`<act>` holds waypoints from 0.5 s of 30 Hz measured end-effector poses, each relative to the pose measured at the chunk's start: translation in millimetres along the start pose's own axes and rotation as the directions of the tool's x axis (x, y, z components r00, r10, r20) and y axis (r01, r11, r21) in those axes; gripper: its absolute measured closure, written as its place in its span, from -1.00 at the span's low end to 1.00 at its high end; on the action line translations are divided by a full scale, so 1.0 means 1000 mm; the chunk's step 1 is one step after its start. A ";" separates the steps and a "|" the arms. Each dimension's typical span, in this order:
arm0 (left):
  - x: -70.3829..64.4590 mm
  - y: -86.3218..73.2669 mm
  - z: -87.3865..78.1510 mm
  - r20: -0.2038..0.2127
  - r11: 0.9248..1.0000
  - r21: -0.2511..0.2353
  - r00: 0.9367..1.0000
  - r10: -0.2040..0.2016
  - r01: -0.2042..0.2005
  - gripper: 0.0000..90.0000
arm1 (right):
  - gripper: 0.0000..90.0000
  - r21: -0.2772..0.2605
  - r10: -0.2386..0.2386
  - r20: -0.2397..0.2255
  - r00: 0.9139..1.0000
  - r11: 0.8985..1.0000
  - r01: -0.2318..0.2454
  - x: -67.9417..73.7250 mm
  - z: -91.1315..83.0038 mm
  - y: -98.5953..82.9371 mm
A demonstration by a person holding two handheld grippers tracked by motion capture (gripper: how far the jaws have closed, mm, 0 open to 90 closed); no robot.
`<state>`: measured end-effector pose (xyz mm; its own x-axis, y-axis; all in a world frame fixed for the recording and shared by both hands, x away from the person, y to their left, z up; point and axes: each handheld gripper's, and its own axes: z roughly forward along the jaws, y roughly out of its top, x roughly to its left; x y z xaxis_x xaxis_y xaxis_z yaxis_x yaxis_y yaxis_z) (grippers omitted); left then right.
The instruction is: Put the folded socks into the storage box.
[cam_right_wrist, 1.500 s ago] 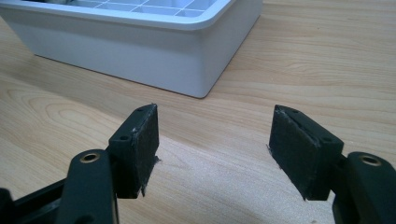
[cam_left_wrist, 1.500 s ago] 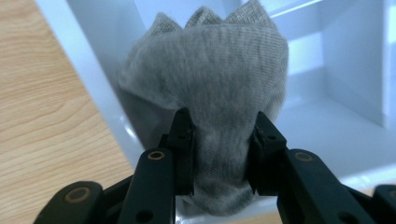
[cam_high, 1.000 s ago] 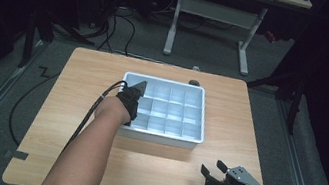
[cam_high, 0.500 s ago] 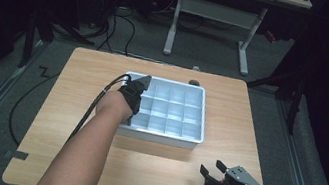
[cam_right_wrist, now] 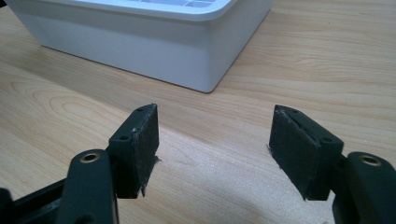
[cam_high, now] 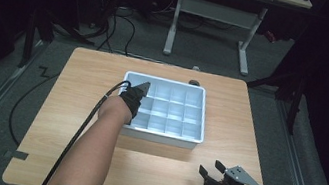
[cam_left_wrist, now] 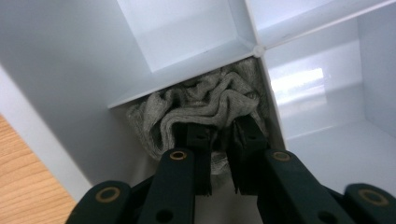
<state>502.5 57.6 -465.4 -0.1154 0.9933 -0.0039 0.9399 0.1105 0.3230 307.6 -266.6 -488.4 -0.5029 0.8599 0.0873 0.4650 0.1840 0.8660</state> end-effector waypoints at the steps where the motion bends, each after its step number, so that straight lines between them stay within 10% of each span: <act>1: 0.000 0.000 0.000 0.000 1.000 0.001 1.000 0.004 -0.004 0.77 | -0.26 0.000 0.000 0.000 1.000 1.000 0.000 0.000 0.000 0.000; 15: 0.011 0.000 -0.040 0.088 0.998 -0.056 0.996 -0.025 0.030 0.18 | -0.26 -0.004 -0.003 0.002 1.000 1.000 0.003 -0.002 0.001 0.002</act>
<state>489.0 66.8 -427.8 -0.1096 0.9894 -0.0955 0.9167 0.1377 0.3752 310.2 -267.3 -487.8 -0.5030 0.8602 0.0844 0.4608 0.1843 0.8682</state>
